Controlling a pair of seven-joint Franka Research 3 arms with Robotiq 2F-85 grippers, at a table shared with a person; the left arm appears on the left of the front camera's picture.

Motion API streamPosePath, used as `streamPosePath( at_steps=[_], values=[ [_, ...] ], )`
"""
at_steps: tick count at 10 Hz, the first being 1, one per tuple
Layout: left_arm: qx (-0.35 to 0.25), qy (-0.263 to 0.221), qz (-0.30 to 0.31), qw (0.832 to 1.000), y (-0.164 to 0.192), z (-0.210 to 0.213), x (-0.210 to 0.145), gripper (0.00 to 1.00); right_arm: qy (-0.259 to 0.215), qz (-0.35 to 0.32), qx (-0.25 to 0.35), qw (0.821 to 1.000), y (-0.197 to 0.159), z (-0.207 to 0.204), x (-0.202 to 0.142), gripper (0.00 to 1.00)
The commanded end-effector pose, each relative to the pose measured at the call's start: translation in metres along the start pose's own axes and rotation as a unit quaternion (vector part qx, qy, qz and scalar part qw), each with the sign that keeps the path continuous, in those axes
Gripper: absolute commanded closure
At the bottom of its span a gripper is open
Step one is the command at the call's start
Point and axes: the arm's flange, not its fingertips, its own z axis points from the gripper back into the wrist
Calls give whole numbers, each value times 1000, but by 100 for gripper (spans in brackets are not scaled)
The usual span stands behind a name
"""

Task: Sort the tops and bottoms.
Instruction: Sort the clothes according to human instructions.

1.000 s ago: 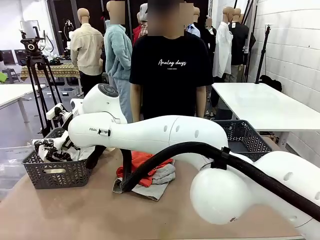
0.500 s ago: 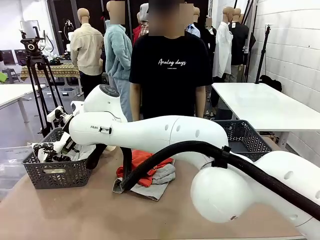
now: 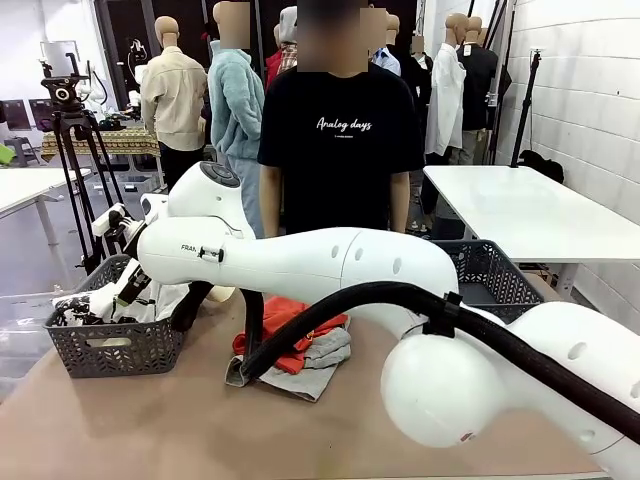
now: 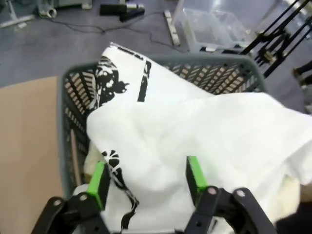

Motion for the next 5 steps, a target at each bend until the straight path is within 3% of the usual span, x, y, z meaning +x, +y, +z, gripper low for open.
streamPosePath(
  at_steps=[1, 5],
  values=[
    [0, 4, 0, 1000, -1, 1, -1, 24, -30, 14, 13, 999, -132, -119, 171, 0],
    [0, 4, 0, 1000, -1, 1, -1, 24, -49, 27, -5, 998, -128, -81, 184, 0]
  ],
)
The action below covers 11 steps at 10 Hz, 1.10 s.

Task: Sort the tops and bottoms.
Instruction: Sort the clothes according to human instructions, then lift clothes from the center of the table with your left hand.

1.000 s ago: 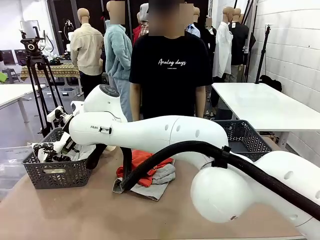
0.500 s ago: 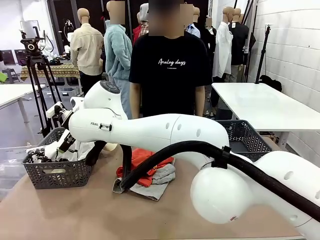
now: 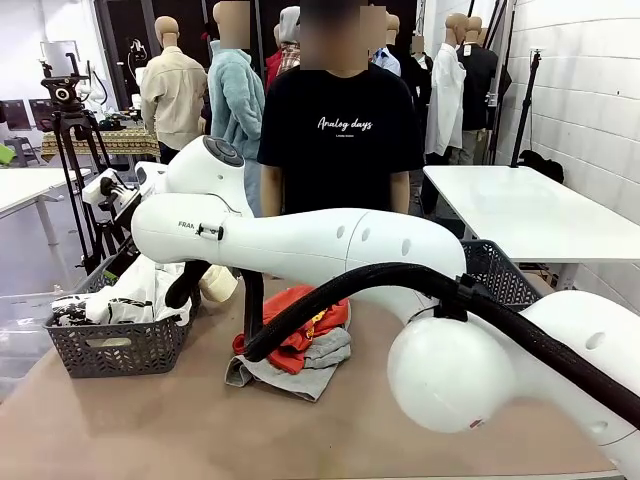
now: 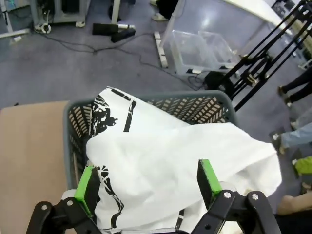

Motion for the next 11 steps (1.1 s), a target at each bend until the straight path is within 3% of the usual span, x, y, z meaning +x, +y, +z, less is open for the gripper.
streamPosePath(
  at_steps=[1, 2, 11],
  values=[
    [0, 4, 0, 1000, -1, 0, -1, 24, 52, -25, 66, 996, -128, -148, 130, 0],
    [0, 4, 0, 1000, -1, 0, -1, 24, 0, 0, 0, 1000, 0, 0, 0, 0],
    [0, 4, 0, 1000, -1, 0, -1, 24, 0, 0, 0, 1000, 0, 0, 0, 0]
  ],
)
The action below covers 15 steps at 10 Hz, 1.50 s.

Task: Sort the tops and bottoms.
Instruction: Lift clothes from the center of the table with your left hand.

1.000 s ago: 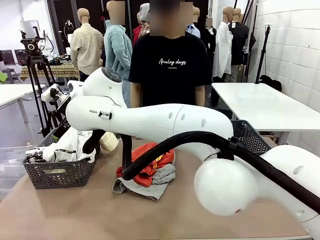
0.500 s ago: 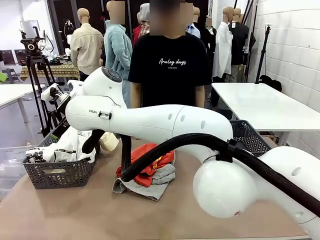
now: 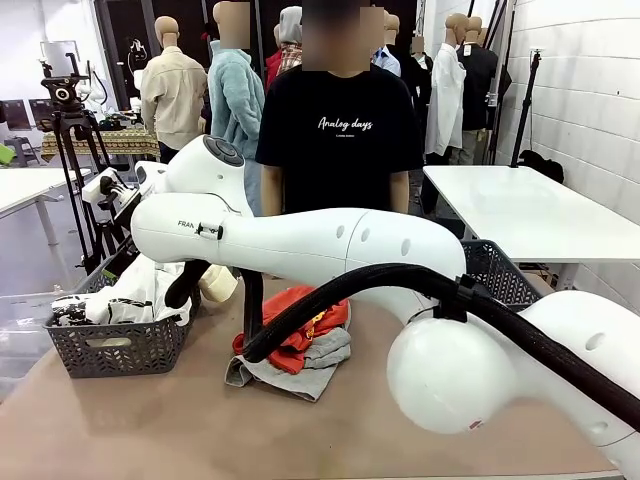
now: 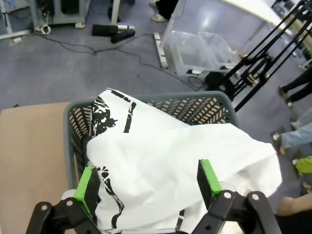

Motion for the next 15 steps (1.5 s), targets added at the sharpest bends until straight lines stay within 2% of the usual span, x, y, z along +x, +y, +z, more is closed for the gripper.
streamPosePath(
  at_steps=[1, 2, 3, 5, 6, 7, 8, 10, 11, 12, 13, 14, 15],
  values=[
    [0, 4, 0, 1000, -1, 1, -1, 24, 0, 1, 0, 1000, 0, 0, 0, 0],
    [0, 4, 0, 1000, -1, 1, -1, 24, 16, 17, -8, 1000, 14, 40, 0, 0],
    [0, 4, 0, 1000, -1, 1, -1, 24, 20, -5, -12, 1000, 16, 85, -10, 0],
    [0, 4, 0, 1000, -1, 1, -1, 24, 14, -43, -97, 994, 22, 193, -33, 0],
    [0, 4, 0, 1000, -1, 1, -1, 24, 64, -66, -130, 987, 27, 237, -42, 0],
    [0, 4, 0, 1000, -1, 1, -1, 24, 112, -118, -123, 979, 31, 276, -60, 0],
    [0, 4, 0, 1000, -1, 1, -1, 24, 120, -164, -143, 969, 42, 313, -78, 0],
    [0, 4, 0, 1000, -1, 1, -1, 24, 126, -231, -128, 956, 83, 362, -109, 0],
    [0, 4, 0, 1000, -1, 1, -1, 24, 130, -253, -92, 954, 98, 368, -123, 0],
    [0, 4, 0, 1000, -1, 1, -1, 24, 149, -284, -79, 944, 114, 376, -139, 0],
    [0, 4, 0, 1000, -1, 1, -1, 24, 159, -305, -92, 934, 129, 387, -150, 0],
    [0, 4, 0, 1000, -1, 1, -1, 24, 130, -290, -155, 935, 129, 384, -148, 0],
    [0, 4, 0, 1000, -1, 1, -1, 24, 166, -276, -91, 942, -28, 321, 22, 0]
  ],
)
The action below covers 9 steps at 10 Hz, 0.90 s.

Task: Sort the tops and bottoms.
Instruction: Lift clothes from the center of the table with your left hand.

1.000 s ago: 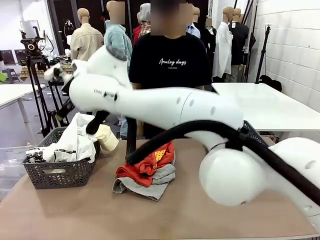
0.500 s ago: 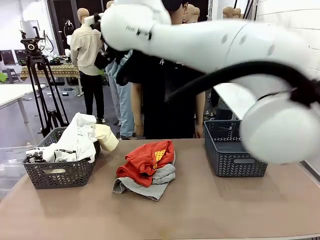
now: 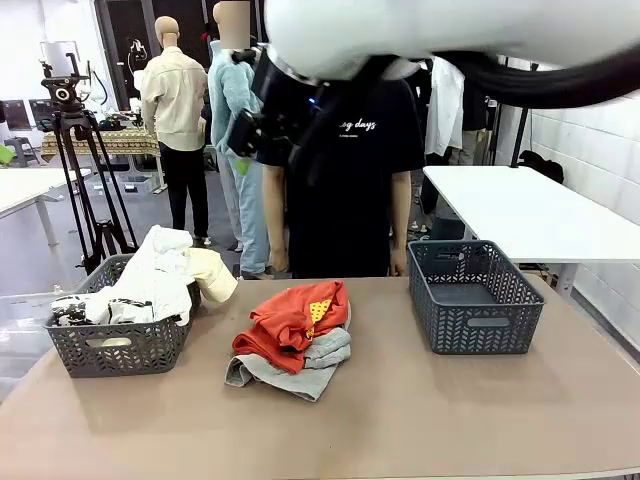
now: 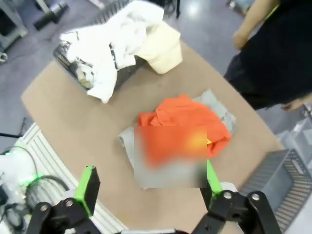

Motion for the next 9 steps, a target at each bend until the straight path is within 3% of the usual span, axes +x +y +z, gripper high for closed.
streamPosePath(
  at_steps=[1, 3, 4, 6, 9],
  values=[
    [0, 4, 0, 1000, -1, 0, -1, 24, 4, 14, 14, 1000, -7, -17, 42, 0],
    [0, 4, 0, 1000, -1, 0, -1, 24, 4, 14, 14, 1000, -7, -17, 42, 0],
    [0, 4, 0, 1000, -1, 0, -1, 24, -3, 3, 10, 1000, -5, -12, 21, 0],
    [0, 4, 0, 1000, -1, 0, -1, 24, -9, -115, -29, 993, -76, 37, -34, 0],
    [0, 4, 0, 1000, -1, 0, -1, 24, 7, -222, -23, 975, -139, 88, -124, 0]
  ],
)
